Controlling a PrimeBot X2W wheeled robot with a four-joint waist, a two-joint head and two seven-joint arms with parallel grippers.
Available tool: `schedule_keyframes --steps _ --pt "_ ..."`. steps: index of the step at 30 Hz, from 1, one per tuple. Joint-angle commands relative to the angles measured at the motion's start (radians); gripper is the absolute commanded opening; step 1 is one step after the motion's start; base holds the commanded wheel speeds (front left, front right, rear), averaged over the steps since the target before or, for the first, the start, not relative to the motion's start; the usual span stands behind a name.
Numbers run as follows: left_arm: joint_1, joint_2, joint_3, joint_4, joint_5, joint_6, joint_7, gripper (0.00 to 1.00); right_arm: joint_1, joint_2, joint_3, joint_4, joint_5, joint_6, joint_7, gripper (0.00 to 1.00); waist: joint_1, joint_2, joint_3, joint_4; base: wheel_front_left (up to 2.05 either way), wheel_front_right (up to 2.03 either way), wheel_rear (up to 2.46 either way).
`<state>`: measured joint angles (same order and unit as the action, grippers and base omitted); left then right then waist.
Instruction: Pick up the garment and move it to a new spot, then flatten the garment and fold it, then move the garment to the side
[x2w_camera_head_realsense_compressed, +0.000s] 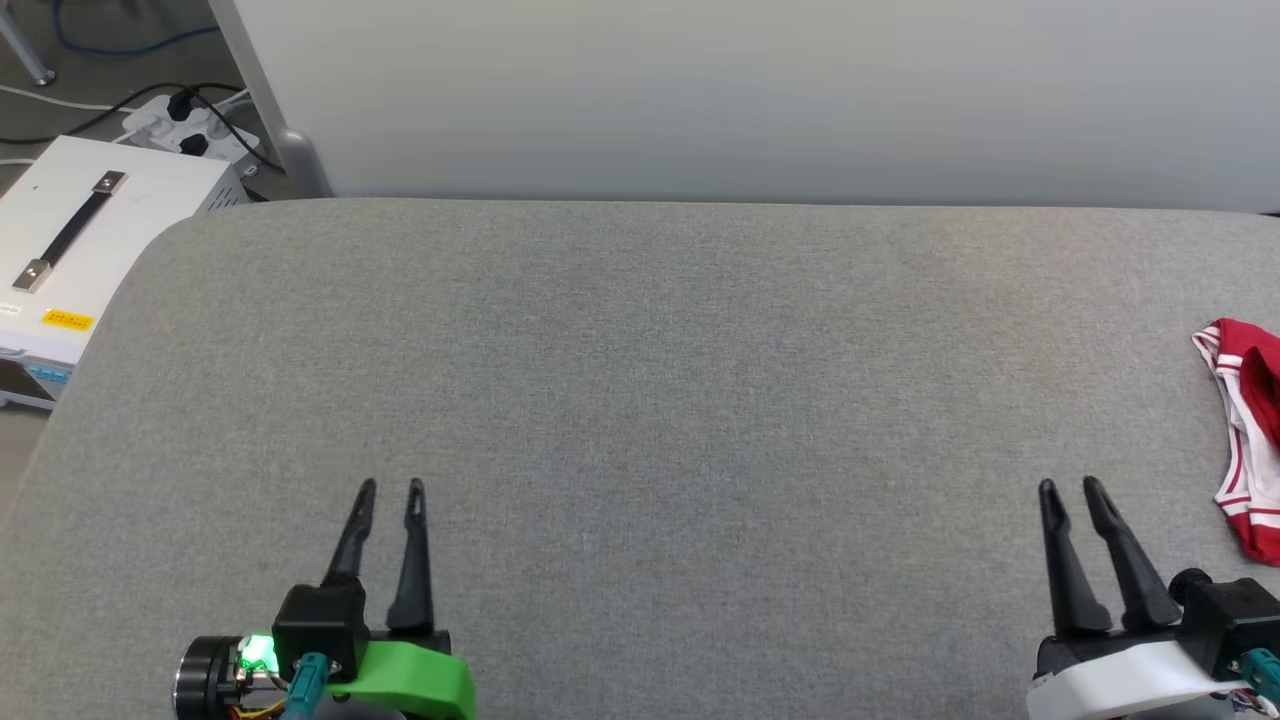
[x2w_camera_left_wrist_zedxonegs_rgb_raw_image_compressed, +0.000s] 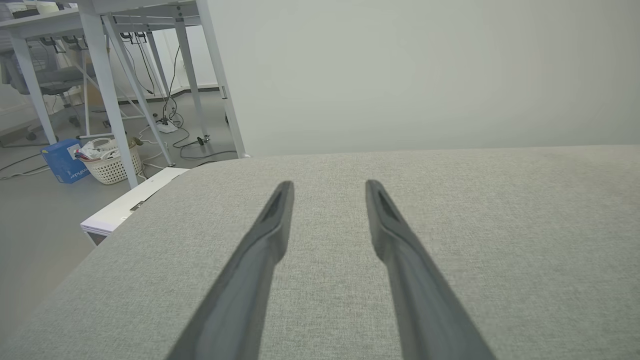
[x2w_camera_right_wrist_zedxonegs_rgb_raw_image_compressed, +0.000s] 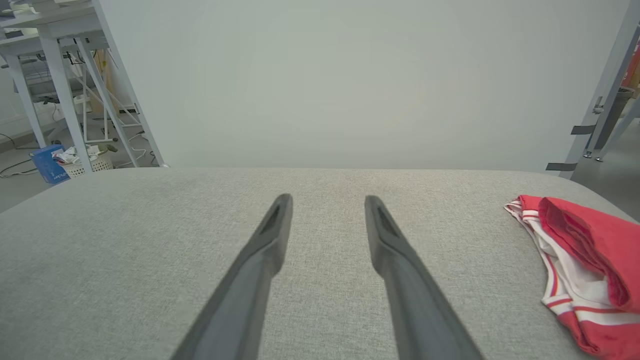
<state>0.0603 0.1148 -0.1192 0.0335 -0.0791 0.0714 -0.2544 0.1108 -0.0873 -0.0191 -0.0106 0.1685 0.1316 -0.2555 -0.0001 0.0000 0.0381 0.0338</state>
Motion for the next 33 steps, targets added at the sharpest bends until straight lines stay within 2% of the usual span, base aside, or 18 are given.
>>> schedule_keyframes --steps 1,33 --pt "0.000 0.000 0.000 0.000 0.000 0.000 0.000 0.00 0.000 0.000 0.000 0.000 0.000 0.000 0.000 0.00 0.0001 0.0000 0.000 0.000 0.00 0.00 0.00" --pt "-0.015 -0.016 0.030 -0.009 0.020 -0.018 0.065 0.00 -0.028 0.009 0.005 0.003 -0.043 0.000 0.066 0.00 0.0001 0.0000 -0.010 -0.009 0.00 0.00 0.00"
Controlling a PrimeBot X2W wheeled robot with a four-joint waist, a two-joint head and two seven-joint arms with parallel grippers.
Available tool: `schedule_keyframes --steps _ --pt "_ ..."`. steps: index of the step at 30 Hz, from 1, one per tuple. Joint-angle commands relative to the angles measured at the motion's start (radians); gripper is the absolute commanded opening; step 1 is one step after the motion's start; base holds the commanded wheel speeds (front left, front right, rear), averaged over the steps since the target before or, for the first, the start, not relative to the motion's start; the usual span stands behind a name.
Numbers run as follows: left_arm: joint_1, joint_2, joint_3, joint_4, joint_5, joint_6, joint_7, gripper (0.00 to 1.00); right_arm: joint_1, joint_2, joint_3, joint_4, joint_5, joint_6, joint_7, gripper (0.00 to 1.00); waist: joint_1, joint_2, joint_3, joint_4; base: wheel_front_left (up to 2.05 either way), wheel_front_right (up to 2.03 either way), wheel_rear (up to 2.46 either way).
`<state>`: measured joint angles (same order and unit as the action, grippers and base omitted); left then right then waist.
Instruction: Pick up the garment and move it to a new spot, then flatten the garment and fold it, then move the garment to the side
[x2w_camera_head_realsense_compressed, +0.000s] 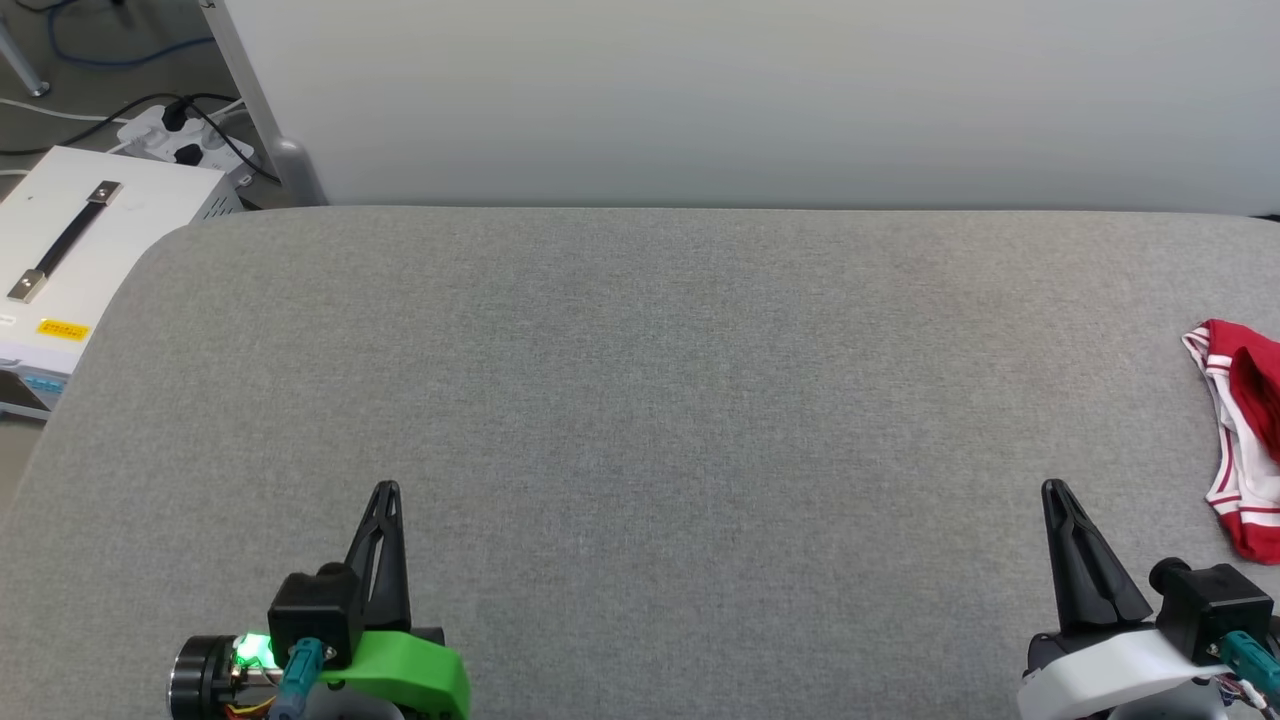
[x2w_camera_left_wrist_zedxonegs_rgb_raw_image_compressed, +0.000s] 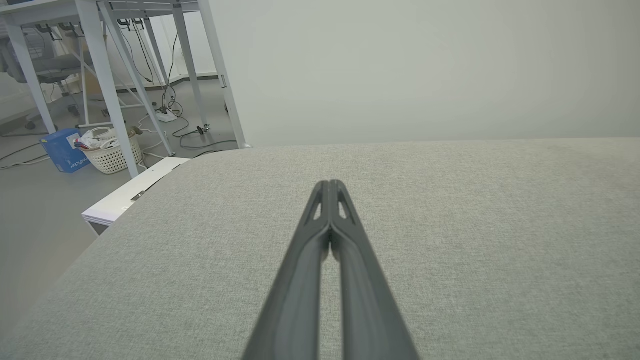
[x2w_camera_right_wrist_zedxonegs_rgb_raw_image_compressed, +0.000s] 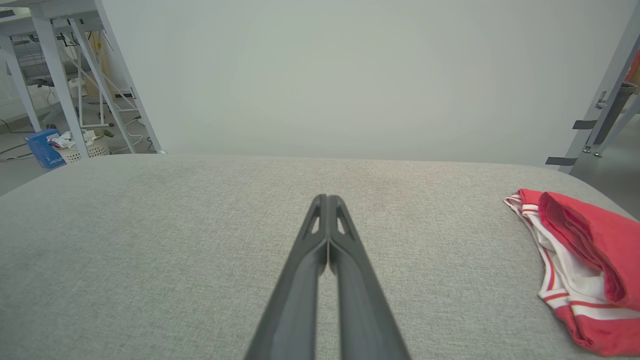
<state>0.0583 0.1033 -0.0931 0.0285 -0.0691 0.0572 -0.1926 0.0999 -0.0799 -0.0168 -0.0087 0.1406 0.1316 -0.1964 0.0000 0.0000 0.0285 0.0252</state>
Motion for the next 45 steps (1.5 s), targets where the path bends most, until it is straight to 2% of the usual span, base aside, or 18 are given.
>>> schedule_keyframes --steps 1,45 --pt "-0.014 -0.005 0.005 -0.004 0.011 -0.004 0.005 0.00 -0.018 0.002 0.003 0.001 -0.016 0.000 0.008 0.00 0.0000 0.0000 0.000 0.000 0.00 0.00 0.00" --pt "-0.036 -0.029 0.049 -0.016 0.040 -0.031 0.100 0.00 -0.059 0.016 0.010 0.005 -0.079 -0.001 0.103 0.00 0.0000 0.0000 -0.015 -0.013 0.00 0.00 0.00"
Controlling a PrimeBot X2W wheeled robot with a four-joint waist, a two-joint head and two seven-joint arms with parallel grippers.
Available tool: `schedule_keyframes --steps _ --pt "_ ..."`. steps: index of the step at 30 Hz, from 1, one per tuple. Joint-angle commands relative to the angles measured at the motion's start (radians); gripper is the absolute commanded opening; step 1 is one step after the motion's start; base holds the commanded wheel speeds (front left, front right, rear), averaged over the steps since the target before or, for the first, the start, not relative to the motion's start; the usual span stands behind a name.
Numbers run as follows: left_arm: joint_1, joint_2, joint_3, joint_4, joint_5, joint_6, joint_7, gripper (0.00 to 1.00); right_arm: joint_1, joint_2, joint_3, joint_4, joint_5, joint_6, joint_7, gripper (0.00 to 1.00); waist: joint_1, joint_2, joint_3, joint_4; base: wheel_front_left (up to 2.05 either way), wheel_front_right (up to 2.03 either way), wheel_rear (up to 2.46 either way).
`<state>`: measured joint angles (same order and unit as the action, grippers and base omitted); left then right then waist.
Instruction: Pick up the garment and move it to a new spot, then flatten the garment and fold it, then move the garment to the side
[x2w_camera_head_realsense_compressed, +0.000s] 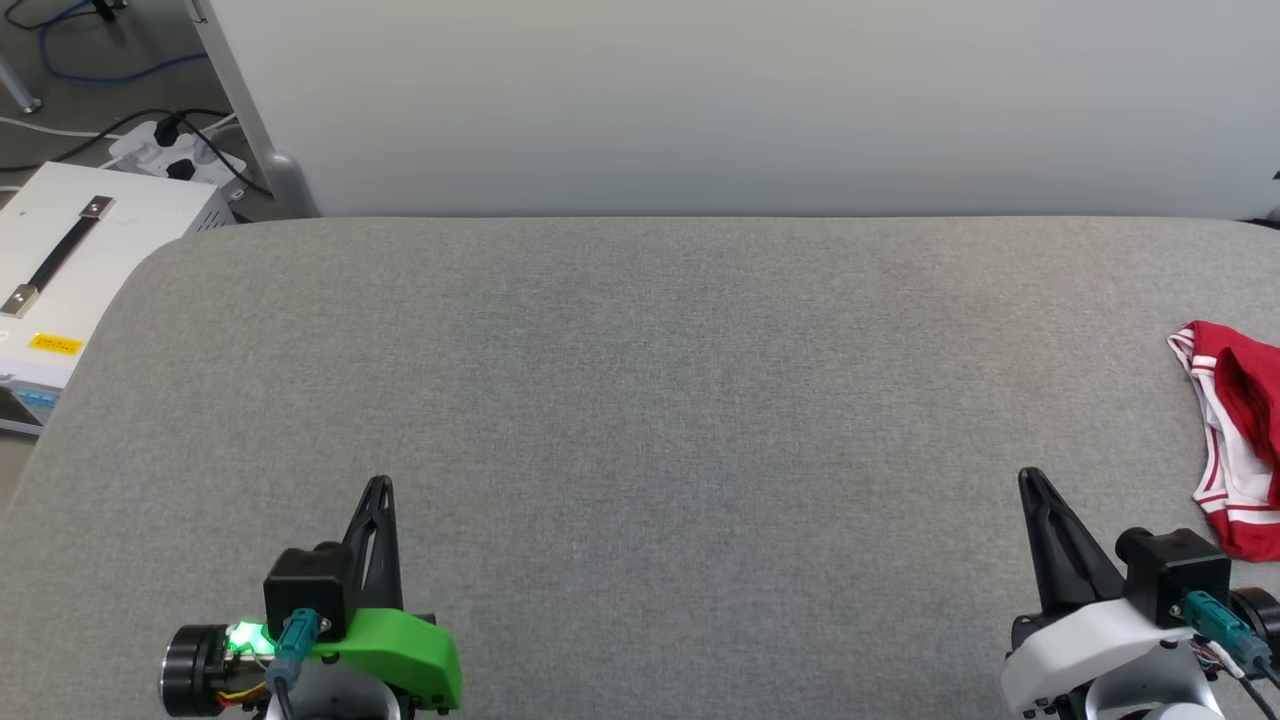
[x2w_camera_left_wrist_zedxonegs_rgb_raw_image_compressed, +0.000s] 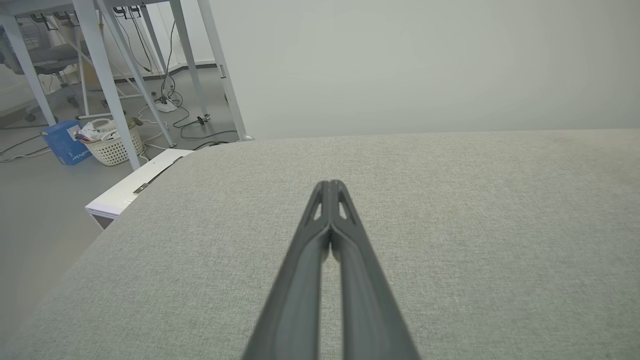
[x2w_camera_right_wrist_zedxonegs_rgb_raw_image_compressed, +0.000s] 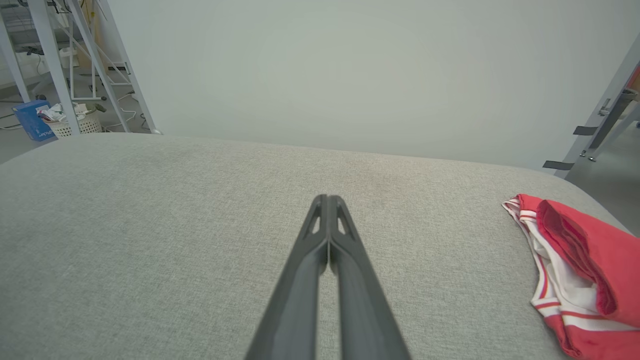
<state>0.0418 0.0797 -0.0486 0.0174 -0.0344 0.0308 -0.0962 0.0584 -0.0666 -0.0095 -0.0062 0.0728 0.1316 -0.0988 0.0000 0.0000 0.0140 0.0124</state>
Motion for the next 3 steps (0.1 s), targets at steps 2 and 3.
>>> schedule_keyframes --steps 2,3 --pt "-0.021 -0.007 0.007 -0.006 0.007 -0.006 0.007 0.00 -0.020 0.003 0.003 0.003 -0.014 -0.001 0.010 0.00 0.0000 0.0000 -0.001 -0.001 0.00 0.00 0.00" --pt "-0.021 -0.007 0.008 -0.006 0.007 -0.006 0.010 0.00 -0.021 0.004 0.003 0.003 -0.015 -0.001 0.012 0.00 0.0000 0.0000 -0.001 -0.001 0.00 0.00 0.00"
